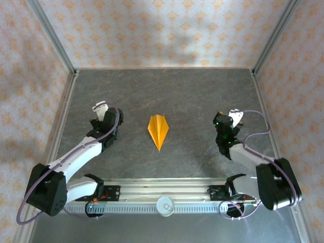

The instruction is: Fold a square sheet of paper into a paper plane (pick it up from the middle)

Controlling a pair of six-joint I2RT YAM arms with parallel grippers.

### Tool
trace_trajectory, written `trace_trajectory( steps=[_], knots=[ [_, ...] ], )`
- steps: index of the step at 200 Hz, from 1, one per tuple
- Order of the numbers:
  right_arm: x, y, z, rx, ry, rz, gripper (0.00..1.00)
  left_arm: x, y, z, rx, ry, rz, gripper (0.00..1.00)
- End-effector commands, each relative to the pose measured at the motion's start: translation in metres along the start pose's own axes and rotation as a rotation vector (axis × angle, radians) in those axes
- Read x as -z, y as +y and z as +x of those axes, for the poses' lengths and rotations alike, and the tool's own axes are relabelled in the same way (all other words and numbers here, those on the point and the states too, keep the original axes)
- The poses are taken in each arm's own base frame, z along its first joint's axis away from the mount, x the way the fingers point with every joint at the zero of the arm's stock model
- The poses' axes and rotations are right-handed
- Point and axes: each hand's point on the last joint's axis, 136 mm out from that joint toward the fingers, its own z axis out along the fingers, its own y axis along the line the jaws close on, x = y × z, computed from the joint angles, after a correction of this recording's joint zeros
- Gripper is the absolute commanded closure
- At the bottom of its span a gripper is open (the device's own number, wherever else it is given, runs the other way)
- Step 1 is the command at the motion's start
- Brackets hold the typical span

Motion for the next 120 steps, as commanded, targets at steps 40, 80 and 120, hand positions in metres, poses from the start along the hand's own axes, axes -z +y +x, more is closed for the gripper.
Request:
trace_trajectory(
  steps=[40,80,120],
  knots=[
    [-0.021,0.007,-0.038,0.078,-0.227,-0.042,0.14,-0.016,0.038,-0.033,0.031,-0.217,-0.117,0.03],
    [-0.017,0.018,-0.034,-0.035,-0.287,-0.301,0.16,-0.030,0.038,-0.018,-0.031,-0.228,-0.064,0.04],
    [-0.029,0.005,-0.027,-0.058,-0.235,-0.208,0.12,-0.038,0.033,-0.012,-0.056,-0.271,-0.030,0.04]
  ],
)
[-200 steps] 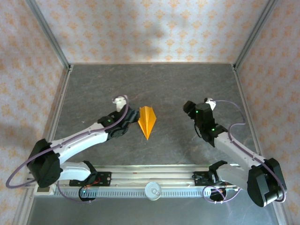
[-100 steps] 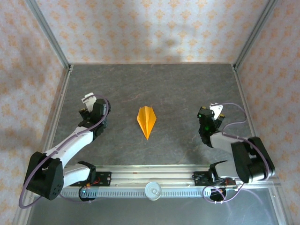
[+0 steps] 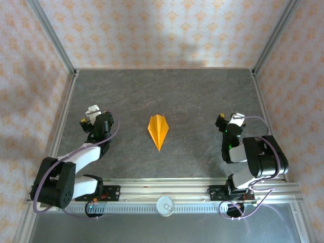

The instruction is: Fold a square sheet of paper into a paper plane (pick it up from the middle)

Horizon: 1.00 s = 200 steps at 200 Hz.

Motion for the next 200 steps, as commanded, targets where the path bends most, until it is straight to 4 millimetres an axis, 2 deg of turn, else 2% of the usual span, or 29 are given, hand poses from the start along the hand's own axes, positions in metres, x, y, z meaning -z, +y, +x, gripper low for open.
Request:
trace_trajectory(
  steps=[1,8,11,15,32,53,60,72,86,95,107,119,135,200],
  knots=[
    [-0.009,0.008,-0.032,-0.060,-0.093,-0.019,0.12,-0.003,-0.007,-0.015,0.014,-0.093,0.039,0.03],
    [-0.009,0.009,-0.036,-0.063,-0.103,-0.024,0.12,-0.004,-0.009,-0.017,0.015,-0.108,0.047,0.04],
    [-0.008,0.009,-0.036,-0.065,-0.113,-0.025,0.03,-0.005,-0.010,-0.016,0.012,-0.111,0.050,0.04],
    [-0.006,0.009,-0.038,-0.070,-0.128,-0.029,0.00,-0.006,-0.011,-0.015,0.007,-0.117,0.057,0.04],
    [-0.006,0.001,-0.036,-0.081,-0.116,0.019,0.00,-0.006,-0.018,-0.013,-0.002,-0.149,0.103,0.04],
    [-0.004,-0.001,-0.037,-0.086,-0.128,0.024,0.00,0.000,-0.031,-0.022,-0.024,-0.210,0.215,0.04],
    [-0.005,-0.001,-0.037,-0.084,-0.124,0.026,0.00,0.001,-0.029,-0.024,-0.006,-0.231,0.240,0.04],
    [-0.004,-0.001,-0.038,-0.088,-0.133,0.023,0.00,-0.003,-0.029,-0.015,0.007,-0.207,0.291,0.05],
    [-0.005,-0.001,-0.037,-0.085,-0.125,0.024,0.00,-0.005,-0.020,-0.005,0.062,-0.229,0.303,0.05],
    [-0.005,-0.001,-0.037,-0.086,-0.128,0.024,0.00,-0.003,-0.018,-0.012,0.080,-0.287,0.304,0.06],
    [-0.005,-0.001,-0.037,-0.086,-0.126,0.024,0.00,-0.012,-0.022,0.003,0.044,-0.180,0.297,0.05],
    [-0.005,-0.001,-0.037,-0.086,-0.127,0.024,0.00,-0.014,-0.023,-0.006,0.051,-0.221,0.276,0.04],
    [-0.004,-0.001,-0.037,-0.087,-0.127,0.024,0.00,-0.016,-0.023,0.000,0.038,-0.180,0.262,0.01],
    [-0.005,0.000,-0.037,-0.087,-0.127,0.023,0.00,-0.014,-0.026,-0.003,0.021,-0.205,0.248,0.01]
  ],
)
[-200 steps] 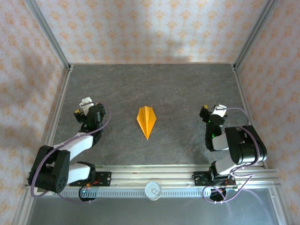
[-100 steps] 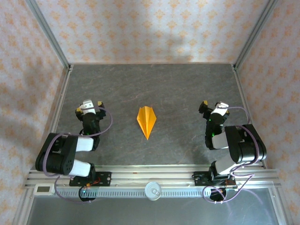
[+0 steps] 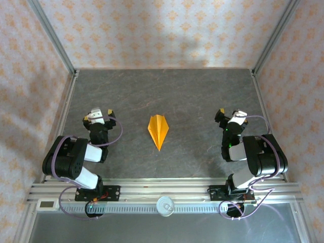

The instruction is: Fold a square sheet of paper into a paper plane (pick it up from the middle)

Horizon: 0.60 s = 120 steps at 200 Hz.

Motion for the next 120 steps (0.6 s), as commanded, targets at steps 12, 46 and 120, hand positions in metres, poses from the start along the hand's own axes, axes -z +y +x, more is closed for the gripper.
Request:
trace_trajectory(
  steps=[12,46,120],
  knots=[
    [-0.0003,-0.0031,-0.0140,-0.022,-0.051,0.019,0.00,-0.0019,-0.0029,-0.0119,0.005,-0.034,-0.006,0.01],
    [-0.0004,-0.0031,-0.0140,-0.023,-0.051,0.019,0.00,-0.0016,-0.0024,-0.0125,0.004,-0.039,-0.008,0.01],
    [-0.0004,-0.0031,-0.0139,-0.021,-0.051,0.019,0.00,-0.0021,-0.0028,-0.0125,0.003,-0.037,-0.007,0.01]
  ],
)
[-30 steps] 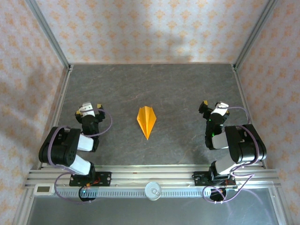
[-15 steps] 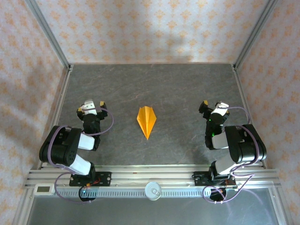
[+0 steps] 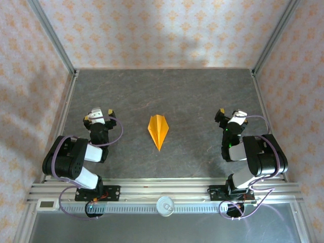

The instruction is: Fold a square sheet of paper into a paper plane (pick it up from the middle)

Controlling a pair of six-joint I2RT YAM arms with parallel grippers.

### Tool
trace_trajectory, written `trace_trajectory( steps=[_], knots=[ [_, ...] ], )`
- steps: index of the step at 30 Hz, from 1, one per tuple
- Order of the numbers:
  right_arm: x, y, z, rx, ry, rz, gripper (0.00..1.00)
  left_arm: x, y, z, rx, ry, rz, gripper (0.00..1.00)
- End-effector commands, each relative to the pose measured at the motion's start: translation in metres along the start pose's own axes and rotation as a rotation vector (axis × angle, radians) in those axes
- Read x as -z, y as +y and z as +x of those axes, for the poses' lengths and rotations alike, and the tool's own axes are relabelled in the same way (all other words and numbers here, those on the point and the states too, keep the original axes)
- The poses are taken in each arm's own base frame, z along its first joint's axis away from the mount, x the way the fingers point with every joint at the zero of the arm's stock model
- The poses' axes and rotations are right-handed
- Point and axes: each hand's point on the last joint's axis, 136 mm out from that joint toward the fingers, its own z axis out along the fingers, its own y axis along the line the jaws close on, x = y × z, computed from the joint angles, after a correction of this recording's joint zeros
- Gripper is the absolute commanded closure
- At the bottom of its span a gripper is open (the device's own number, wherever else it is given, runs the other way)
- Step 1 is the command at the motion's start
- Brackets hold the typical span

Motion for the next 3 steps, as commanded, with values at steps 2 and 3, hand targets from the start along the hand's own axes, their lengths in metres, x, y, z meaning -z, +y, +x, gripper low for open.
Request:
trace_trajectory(
  steps=[2,3],
  knots=[
    [-0.0004,-0.0031,-0.0139,-0.023,-0.050,0.019,0.00,-0.0021,-0.0010,-0.0117,0.005,-0.035,-0.010,0.01],
    [-0.0004,-0.0028,-0.0135,-0.022,-0.049,0.019,0.00,-0.0022,-0.0010,-0.0119,0.004,-0.035,-0.010,0.01]
  ],
)
